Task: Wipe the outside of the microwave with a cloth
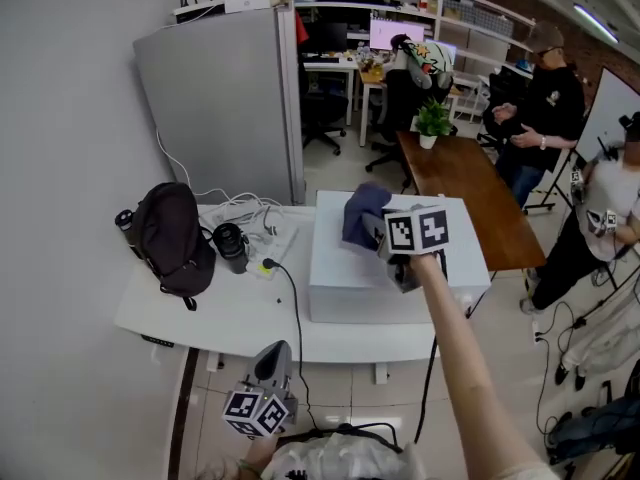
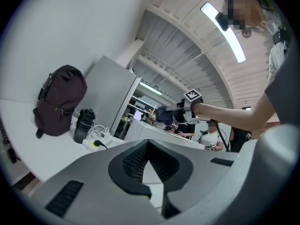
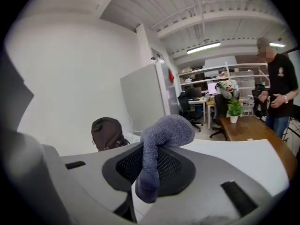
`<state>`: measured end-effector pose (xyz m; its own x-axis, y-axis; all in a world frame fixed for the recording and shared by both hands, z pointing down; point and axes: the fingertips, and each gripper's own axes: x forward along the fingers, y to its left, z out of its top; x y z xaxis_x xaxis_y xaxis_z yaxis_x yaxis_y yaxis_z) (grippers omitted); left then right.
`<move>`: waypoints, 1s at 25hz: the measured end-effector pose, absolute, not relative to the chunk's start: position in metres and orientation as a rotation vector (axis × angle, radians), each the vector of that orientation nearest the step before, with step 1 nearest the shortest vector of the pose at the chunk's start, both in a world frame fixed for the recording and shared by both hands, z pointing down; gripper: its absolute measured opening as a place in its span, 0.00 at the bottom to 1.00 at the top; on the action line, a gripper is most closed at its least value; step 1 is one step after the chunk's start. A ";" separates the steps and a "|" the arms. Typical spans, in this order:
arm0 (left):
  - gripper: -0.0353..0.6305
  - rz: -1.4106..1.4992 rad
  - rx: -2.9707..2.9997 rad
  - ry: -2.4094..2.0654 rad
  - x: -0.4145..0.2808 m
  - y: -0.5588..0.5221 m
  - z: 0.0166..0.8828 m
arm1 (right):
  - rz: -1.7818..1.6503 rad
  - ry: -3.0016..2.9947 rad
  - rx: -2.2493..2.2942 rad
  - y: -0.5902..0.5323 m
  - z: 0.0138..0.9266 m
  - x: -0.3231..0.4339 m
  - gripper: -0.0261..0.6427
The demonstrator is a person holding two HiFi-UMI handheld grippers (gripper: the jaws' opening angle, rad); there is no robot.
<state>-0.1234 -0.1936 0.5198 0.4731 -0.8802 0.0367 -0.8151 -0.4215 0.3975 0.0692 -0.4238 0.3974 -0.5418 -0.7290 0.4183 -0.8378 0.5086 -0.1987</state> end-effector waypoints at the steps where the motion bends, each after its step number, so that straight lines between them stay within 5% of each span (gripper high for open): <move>1: 0.03 -0.254 2.354 -1.441 -0.128 -0.192 0.520 | 0.567 -2.463 1.259 -0.429 0.408 0.047 0.15; 5: 0.03 -0.268 2.309 -1.510 -0.149 -0.187 0.521 | 0.593 -2.361 1.121 -0.445 0.450 0.001 0.15; 11: 0.03 -0.285 2.274 -1.570 -0.166 -0.186 0.519 | 0.572 -2.228 1.139 -0.457 0.474 0.030 0.15; 25: 0.03 -0.148 2.559 -1.290 -0.059 -0.211 0.508 | 0.699 -1.900 1.594 -0.415 0.488 0.313 0.16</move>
